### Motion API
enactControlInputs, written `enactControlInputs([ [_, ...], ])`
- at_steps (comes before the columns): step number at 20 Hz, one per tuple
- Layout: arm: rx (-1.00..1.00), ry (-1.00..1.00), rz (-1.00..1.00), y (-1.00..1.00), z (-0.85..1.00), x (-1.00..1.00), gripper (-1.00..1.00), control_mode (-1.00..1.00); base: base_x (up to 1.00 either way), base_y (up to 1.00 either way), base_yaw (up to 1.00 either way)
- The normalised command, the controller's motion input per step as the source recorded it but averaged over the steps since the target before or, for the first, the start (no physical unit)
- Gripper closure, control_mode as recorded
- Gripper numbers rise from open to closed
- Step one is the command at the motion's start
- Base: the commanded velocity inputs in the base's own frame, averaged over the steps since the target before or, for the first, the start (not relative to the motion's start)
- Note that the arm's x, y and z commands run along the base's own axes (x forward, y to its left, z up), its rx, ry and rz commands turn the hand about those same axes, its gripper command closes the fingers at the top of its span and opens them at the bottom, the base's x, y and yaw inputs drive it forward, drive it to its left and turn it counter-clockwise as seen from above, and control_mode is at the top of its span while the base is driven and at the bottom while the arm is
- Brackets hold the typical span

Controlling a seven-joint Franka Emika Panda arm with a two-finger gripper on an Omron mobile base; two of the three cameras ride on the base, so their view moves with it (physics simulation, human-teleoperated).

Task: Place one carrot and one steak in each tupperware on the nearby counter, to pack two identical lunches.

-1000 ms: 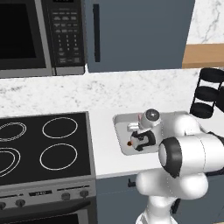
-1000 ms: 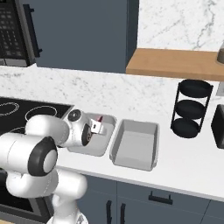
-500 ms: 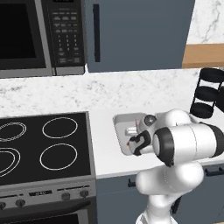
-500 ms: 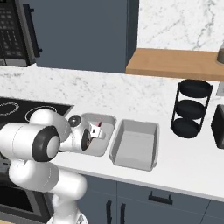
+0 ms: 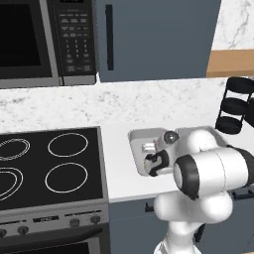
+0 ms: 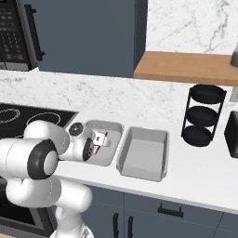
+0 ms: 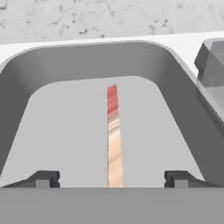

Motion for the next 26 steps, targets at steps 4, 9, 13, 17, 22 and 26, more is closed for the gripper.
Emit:
enactControlInputs([
  [4,0.0,-0.02,0.0,-0.23,0.68,-0.58,-1.0,-1.0,0.0,0.0,0.0],
  [9,0.0,0.0,0.0,-0.13,0.79,-0.67,-1.0,-1.0,0.0,0.0,0.0],
  [13,-0.04,0.0,0.0,-0.02,0.6,-0.83,-1.0,-1.0,0.0,0.0,0.0],
  [17,-0.12,0.0,0.0,0.0,0.41,-0.99,-1.0,-1.0,0.0,0.0,0.0],
  [22,-0.12,0.0,0.06,-0.03,0.42,-1.0,-1.0,-1.0,0.0,0.0,0.0],
  [26,-0.08,0.0,0.14,-0.09,0.47,-0.94,-1.0,-1.0,0.0,0.0,0.0],
])
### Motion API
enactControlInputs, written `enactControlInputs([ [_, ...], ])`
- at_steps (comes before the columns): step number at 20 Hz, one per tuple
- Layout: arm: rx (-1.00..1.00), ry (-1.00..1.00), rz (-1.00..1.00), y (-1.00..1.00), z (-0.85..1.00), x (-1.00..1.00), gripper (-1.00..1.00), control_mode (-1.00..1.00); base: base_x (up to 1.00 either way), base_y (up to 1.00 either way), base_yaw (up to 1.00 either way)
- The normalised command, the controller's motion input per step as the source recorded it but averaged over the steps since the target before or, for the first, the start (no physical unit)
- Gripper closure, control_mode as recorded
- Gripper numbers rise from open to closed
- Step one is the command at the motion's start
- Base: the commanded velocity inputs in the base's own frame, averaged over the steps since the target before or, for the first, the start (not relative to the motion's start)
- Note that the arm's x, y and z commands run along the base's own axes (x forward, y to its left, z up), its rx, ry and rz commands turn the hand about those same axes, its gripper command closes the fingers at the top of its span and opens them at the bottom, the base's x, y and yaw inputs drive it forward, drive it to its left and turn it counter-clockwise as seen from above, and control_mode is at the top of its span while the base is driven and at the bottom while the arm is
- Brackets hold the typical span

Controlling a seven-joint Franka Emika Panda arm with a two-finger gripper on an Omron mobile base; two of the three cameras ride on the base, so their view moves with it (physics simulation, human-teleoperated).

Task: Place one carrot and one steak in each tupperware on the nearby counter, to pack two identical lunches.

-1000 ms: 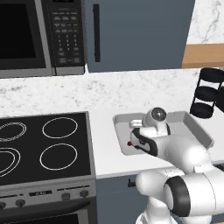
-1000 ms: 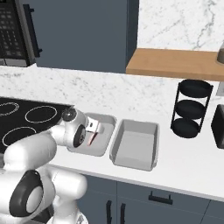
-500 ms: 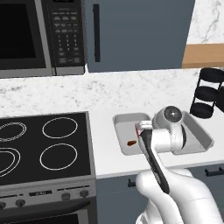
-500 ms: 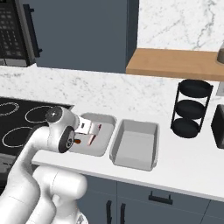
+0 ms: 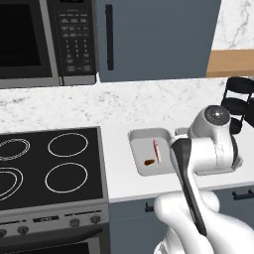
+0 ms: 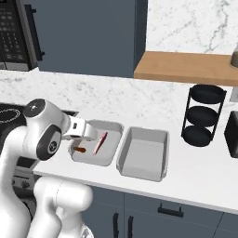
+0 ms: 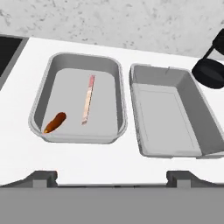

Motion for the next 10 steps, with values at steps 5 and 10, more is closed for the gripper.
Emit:
enactControlInputs([
  [5,-0.07,0.0,0.06,-0.03,0.05,-0.68,-1.0,-1.0,0.0,0.0,0.0],
  [10,0.0,-0.04,-0.01,0.0,-0.02,-0.31,-1.0,1.0,-0.22,0.0,0.0],
])
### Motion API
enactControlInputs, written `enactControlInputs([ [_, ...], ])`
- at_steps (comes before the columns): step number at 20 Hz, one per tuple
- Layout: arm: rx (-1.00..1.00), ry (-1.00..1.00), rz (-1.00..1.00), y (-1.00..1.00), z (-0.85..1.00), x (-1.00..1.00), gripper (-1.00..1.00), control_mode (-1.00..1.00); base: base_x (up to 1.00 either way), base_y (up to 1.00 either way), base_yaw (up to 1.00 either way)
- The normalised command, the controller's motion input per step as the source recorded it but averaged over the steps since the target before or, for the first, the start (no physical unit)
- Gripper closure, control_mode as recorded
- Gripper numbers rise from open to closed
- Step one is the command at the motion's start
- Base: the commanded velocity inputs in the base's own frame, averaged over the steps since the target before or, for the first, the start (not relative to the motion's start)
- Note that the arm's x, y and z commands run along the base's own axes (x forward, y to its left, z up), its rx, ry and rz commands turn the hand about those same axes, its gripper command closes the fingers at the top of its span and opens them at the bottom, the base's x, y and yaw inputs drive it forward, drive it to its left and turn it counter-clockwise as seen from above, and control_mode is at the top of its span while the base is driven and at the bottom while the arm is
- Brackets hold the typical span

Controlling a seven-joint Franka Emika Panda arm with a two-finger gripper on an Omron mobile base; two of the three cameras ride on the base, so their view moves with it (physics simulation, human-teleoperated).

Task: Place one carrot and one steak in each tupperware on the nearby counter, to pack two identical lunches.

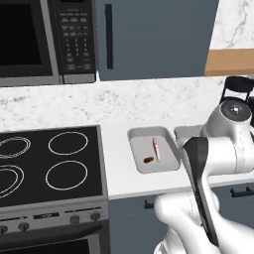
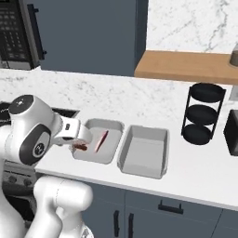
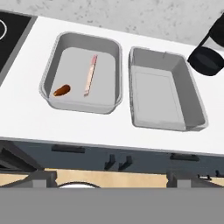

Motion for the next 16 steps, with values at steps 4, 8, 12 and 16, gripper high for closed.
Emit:
enactControlInputs([
  [4,0.0,0.0,0.0,0.0,0.0,0.0,-1.0,1.0,-0.4,-0.2,0.0],
  [8,0.0,0.0,0.0,0.0,0.0,0.0,-1.0,1.0,-0.25,-0.71,0.0],
  [12,0.0,0.0,0.0,0.0,0.0,0.0,-1.0,1.0,-0.31,-0.99,0.0],
  [16,0.0,0.0,0.0,0.0,0.0,0.0,-1.0,1.0,-0.88,-0.65,0.0],
])
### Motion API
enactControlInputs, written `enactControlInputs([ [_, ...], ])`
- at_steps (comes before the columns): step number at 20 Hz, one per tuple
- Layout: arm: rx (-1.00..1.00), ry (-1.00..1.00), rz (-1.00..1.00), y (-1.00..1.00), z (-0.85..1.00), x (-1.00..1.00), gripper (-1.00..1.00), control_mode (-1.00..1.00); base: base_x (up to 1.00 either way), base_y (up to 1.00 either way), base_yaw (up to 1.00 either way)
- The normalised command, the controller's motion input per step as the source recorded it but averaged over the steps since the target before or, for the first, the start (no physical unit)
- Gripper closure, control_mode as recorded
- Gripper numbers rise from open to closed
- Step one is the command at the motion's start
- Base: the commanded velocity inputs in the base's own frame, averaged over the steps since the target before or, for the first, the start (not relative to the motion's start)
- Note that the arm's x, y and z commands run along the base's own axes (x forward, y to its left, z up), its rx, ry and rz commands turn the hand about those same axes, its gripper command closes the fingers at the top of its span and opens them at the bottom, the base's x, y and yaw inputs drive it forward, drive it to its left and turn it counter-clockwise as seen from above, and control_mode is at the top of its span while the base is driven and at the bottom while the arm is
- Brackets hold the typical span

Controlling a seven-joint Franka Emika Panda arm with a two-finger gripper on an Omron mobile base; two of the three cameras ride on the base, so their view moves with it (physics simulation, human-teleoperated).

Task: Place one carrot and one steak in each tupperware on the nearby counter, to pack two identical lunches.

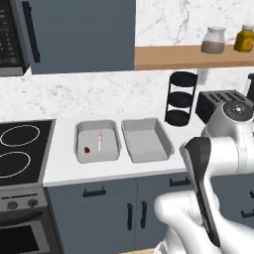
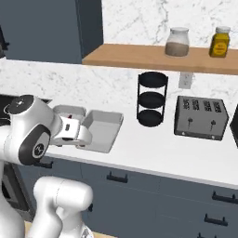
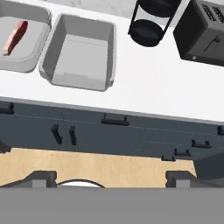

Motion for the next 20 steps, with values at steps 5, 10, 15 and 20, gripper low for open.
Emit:
enactControlInputs([
  [5,0.0,0.0,0.0,0.0,0.0,0.0,-1.0,1.0,-1.0,-0.55,0.0],
  [10,0.0,0.0,0.0,0.0,0.0,0.0,-1.0,1.0,-1.0,-0.65,0.0],
  [15,0.0,0.0,0.0,0.0,0.0,0.0,-1.0,1.0,-0.86,-0.72,0.0],
  [20,0.0,0.0,0.0,0.0,0.0,0.0,-1.0,1.0,-0.7,-0.75,0.0],
])
